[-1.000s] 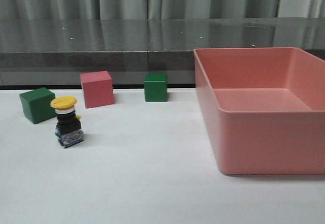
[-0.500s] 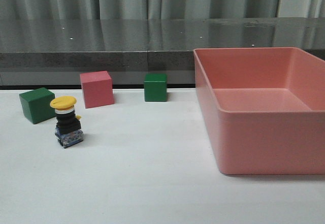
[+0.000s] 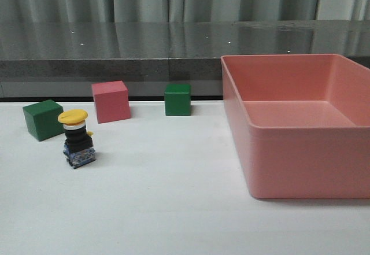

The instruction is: Place and stand button with both arms

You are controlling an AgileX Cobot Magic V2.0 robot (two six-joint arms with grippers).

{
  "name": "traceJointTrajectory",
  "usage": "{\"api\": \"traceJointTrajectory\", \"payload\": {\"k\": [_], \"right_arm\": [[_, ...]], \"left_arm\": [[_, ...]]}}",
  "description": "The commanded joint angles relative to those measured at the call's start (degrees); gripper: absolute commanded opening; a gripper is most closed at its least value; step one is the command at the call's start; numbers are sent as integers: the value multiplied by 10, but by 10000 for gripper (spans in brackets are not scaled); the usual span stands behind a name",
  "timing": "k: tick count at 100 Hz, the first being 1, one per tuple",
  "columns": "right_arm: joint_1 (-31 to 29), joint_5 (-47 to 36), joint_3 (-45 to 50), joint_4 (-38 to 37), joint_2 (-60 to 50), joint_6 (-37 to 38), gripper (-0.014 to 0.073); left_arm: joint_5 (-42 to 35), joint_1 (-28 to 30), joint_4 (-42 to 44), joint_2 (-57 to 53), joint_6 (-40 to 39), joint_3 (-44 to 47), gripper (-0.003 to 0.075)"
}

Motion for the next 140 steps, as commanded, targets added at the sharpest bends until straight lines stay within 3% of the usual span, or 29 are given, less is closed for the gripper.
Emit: {"api": "traceJointTrajectory", "payload": {"k": [1, 20, 42, 122, 140], "right_arm": [[-3, -37, -16, 8, 3, 2, -61], [-3, -37, -16, 8, 3, 2, -61], [-3, -37, -16, 8, 3, 2, -61], [-3, -37, -14, 8, 3, 2, -61], [-5, -80, 14, -25, -16, 36, -61]], "left_arm": [[-52, 0, 42, -26, -61, 4, -20], [-68, 16, 61, -45, -112, 47, -20], [-96, 45, 56, -45, -112, 57, -20], [-93, 45, 56, -45, -112, 57, -20], [-93, 45, 56, -45, -112, 57, -20]]}}
